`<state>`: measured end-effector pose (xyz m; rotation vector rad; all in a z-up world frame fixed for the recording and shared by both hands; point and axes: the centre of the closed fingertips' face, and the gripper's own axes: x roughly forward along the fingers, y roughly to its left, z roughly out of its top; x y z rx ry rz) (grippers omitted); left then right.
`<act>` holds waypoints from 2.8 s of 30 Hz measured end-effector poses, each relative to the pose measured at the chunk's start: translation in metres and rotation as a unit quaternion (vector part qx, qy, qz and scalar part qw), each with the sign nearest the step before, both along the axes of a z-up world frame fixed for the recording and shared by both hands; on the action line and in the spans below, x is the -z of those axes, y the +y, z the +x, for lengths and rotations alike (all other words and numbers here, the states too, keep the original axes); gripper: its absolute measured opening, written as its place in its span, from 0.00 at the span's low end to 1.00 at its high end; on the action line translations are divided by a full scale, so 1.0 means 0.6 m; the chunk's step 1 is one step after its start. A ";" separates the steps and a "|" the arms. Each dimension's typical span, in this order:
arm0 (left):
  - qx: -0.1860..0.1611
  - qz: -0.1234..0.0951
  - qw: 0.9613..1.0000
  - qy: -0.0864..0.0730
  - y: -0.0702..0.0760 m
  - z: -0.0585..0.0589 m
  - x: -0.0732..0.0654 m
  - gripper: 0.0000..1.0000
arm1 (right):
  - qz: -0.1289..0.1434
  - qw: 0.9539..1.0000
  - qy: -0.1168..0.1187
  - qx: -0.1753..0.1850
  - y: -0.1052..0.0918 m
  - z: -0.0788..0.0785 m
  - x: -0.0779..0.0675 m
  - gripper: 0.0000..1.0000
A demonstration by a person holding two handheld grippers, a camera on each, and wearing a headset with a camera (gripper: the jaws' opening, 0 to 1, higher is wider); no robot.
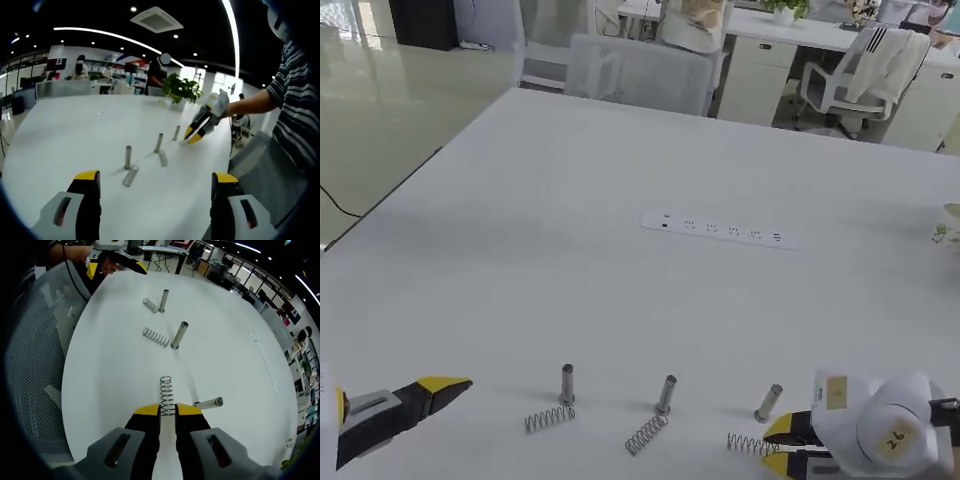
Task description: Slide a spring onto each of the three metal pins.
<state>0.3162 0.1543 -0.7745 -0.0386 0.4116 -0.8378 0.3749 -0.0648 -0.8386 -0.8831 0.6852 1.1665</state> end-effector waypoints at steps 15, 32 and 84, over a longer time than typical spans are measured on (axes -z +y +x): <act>0.077 -0.011 0.997 0.007 -0.056 -0.006 -0.010 0.73 | 0.030 0.999 -0.001 -0.043 0.034 -0.040 -0.045 0.08; 0.173 -0.004 0.985 -0.003 -0.176 0.027 -0.008 0.52 | 0.060 0.996 0.002 -0.071 0.071 -0.066 -0.074 0.08; 0.269 -0.032 0.962 -0.031 -0.279 0.013 -0.019 0.03 | 0.110 0.990 0.006 -0.083 0.089 -0.092 -0.115 0.08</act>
